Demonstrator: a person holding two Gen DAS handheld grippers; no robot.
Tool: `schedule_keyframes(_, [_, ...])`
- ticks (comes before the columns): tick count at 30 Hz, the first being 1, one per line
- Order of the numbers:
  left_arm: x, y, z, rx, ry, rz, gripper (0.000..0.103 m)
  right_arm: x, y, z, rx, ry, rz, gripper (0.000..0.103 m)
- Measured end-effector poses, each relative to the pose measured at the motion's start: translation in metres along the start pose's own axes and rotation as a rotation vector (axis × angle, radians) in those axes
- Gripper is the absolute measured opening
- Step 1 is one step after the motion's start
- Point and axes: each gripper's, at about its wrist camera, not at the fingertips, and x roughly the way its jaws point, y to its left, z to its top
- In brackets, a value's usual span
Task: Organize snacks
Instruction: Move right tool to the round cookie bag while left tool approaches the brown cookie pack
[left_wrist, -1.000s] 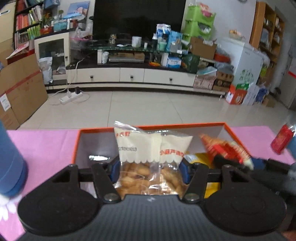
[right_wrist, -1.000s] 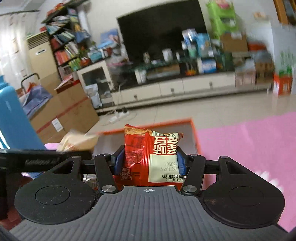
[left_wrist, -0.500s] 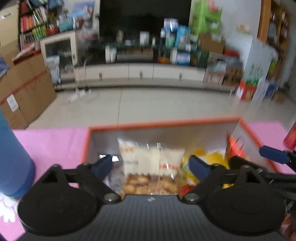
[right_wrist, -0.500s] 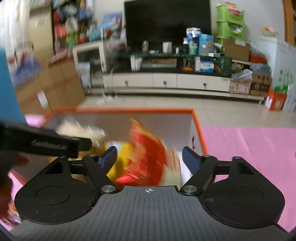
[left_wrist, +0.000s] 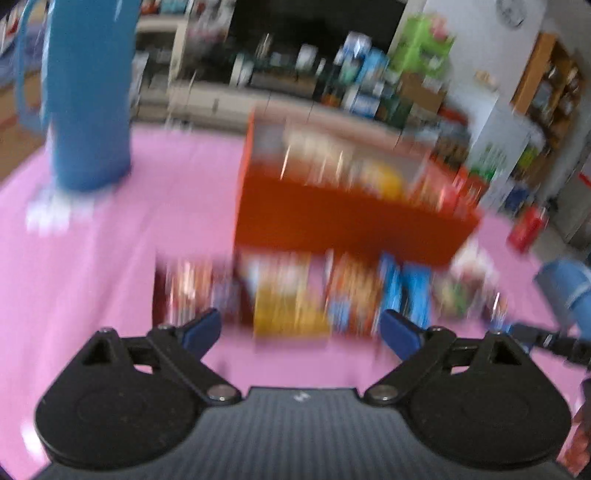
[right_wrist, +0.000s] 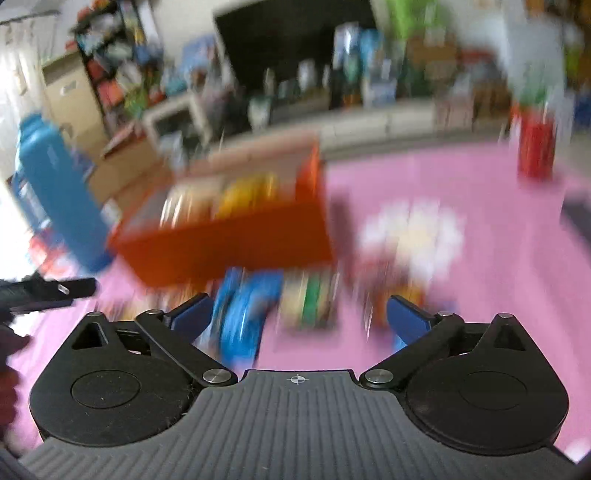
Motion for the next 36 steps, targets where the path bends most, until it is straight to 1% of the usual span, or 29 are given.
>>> schedule_keyframes(2, [0.008,-0.004,-0.016,0.028,0.072,-0.006,0.093,-0.001,-0.001,-0.015,-0.027,0.051,0.015,0.086])
schedule_keyframes(3, [0.01,-0.009,-0.02,0.065,0.079,0.0,0.093,-0.002,0.0,-0.021,-0.056,0.064,0.007,0.086])
schedule_keyframes(5, [0.013,-0.021,-0.019,0.157,0.051,0.043,0.093,-0.007,-0.002,-0.029,-0.099,0.052,-0.035,0.086])
schedule_keyframes(6, [0.014,-0.025,-0.016,0.186,0.033,0.052,0.093,-0.009,-0.007,-0.028,-0.103,0.042,-0.068,0.086])
schedule_keyframes(7, [0.016,-0.029,-0.014,0.197,0.024,0.048,0.093,-0.012,-0.011,-0.026,-0.099,0.032,-0.09,0.086])
schedule_keyframes(9, [0.022,-0.032,-0.01,0.197,0.028,0.013,0.093,-0.016,-0.023,-0.023,-0.087,0.002,-0.134,0.087])
schedule_keyframes(10, [0.026,-0.036,-0.01,0.203,0.034,-0.005,0.093,-0.017,-0.03,-0.022,-0.087,-0.001,-0.163,0.087])
schedule_keyframes(12, [0.037,-0.045,-0.012,0.223,0.048,-0.005,0.093,-0.014,-0.045,-0.024,-0.104,0.007,-0.238,0.087])
schedule_keyframes(14, [0.043,-0.055,-0.016,0.242,0.056,-0.008,0.093,-0.004,-0.061,-0.023,-0.092,0.02,-0.284,0.087])
schedule_keyframes(15, [0.045,-0.059,-0.017,0.243,0.059,-0.008,0.093,0.001,-0.069,-0.022,-0.067,0.032,-0.276,0.087])
schedule_keyframes(17, [0.051,-0.067,-0.016,0.241,0.06,-0.02,0.093,0.013,-0.083,-0.019,0.007,0.048,-0.221,0.087])
schedule_keyframes(18, [0.053,-0.07,-0.014,0.236,0.058,-0.024,0.093,0.021,-0.088,-0.018,0.043,0.063,-0.198,0.089])
schedule_keyframes(19, [0.057,-0.074,-0.012,0.226,0.059,-0.031,0.093,0.025,-0.088,-0.018,0.047,0.049,-0.196,0.089])
schedule_keyframes(22, [0.069,-0.083,-0.003,0.189,0.058,-0.062,0.093,0.039,-0.078,-0.016,-0.005,0.048,-0.234,0.089])
schedule_keyframes(23, [0.073,-0.086,-0.002,0.18,0.065,-0.061,0.093,0.041,-0.073,-0.016,-0.023,0.049,-0.243,0.089])
schedule_keyframes(24, [0.076,-0.088,0.0,0.17,0.075,-0.059,0.093,0.043,-0.069,-0.017,-0.044,0.052,-0.244,0.089])
schedule_keyframes(26, [0.074,-0.092,0.0,0.157,0.068,-0.089,0.093,0.046,-0.061,-0.018,-0.074,0.059,-0.241,0.089])
schedule_keyframes(27, [0.074,-0.094,0.0,0.162,0.066,-0.099,0.093,0.045,-0.06,-0.02,-0.084,0.058,-0.239,0.089])
schedule_keyframes(28, [0.077,-0.098,0.0,0.175,0.076,-0.089,0.093,0.046,-0.059,-0.019,-0.094,0.06,-0.24,0.089])
schedule_keyframes(30, [0.08,-0.105,-0.002,0.202,0.063,-0.057,0.093,0.047,-0.057,-0.019,-0.118,0.071,-0.248,0.089])
schedule_keyframes(32, [0.081,-0.113,-0.005,0.23,0.059,-0.044,0.088,0.047,-0.055,-0.018,-0.116,0.08,-0.25,0.089])
schedule_keyframes(34, [0.08,-0.12,-0.008,0.281,0.061,-0.03,0.083,0.046,-0.056,-0.017,-0.103,0.084,-0.242,0.089])
schedule_keyframes(35, [0.078,-0.121,-0.01,0.295,0.065,-0.035,0.08,0.045,-0.057,-0.017,-0.094,0.088,-0.238,0.089])
schedule_keyframes(36, [0.076,-0.12,-0.011,0.299,0.076,-0.045,0.079,0.043,-0.059,-0.016,-0.081,0.092,-0.23,0.089])
